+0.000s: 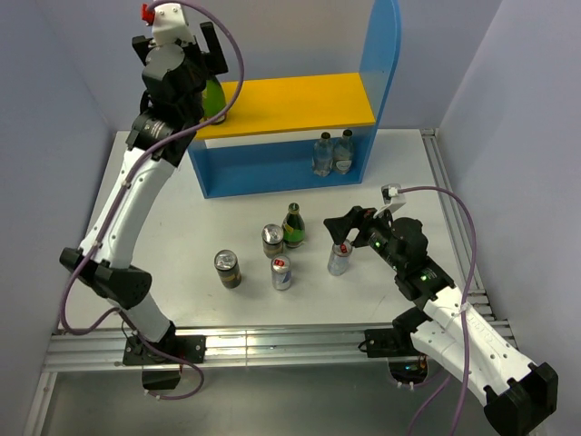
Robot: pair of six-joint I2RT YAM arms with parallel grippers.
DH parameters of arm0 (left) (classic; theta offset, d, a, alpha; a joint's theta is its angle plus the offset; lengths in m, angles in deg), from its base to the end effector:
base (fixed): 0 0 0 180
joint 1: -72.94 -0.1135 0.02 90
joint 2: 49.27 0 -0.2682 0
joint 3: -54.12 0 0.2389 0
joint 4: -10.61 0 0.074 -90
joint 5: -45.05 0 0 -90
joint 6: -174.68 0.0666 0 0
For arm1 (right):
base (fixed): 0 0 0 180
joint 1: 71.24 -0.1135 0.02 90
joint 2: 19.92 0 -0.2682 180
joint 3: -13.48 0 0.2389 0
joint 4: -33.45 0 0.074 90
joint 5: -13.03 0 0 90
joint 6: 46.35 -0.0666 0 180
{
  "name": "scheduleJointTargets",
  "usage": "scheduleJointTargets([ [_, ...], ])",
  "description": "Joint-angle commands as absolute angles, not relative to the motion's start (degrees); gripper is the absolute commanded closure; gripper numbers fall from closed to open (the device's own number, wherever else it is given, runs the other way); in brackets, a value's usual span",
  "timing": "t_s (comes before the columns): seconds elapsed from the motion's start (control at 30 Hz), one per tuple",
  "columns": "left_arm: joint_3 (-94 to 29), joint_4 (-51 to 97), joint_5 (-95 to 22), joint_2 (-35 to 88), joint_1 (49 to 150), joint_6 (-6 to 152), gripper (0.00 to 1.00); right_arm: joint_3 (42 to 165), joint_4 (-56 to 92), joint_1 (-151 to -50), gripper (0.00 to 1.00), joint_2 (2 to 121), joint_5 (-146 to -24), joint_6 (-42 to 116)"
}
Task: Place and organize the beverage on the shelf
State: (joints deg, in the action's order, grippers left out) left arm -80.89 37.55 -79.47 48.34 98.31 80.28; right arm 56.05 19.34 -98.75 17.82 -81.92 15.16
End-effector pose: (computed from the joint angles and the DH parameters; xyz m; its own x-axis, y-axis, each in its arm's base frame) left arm 0.3523 -0.1253 0.5478 0.1751 -0.1530 -0.9726 -0.1375 0.9744 -0.1780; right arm 0.1610 0.0903 0.2751 -0.3812 0.3373 -0.8608 -0.4026 0.7776 0.4830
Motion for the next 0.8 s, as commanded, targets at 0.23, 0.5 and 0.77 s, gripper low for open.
scheduleJointTargets([
  [0.23, -64.0, 43.8, -69.2, 31.3, 108.5, 72.1, 0.01, 56.0, 22.1, -99.1, 0.03, 17.6, -81.0, 15.3],
  [0.5, -26.9, 26.2, -60.4, 19.1, 116.5, 66.7, 0.01, 55.9, 22.2, -99.1, 0.03, 17.7, -81.2, 15.2],
  [0.77, -14.3, 15.5, -57.4, 19.3, 117.4, 61.2, 0.01, 56.1, 22.2, -99.1, 0.03, 18.0, -80.6, 15.3],
])
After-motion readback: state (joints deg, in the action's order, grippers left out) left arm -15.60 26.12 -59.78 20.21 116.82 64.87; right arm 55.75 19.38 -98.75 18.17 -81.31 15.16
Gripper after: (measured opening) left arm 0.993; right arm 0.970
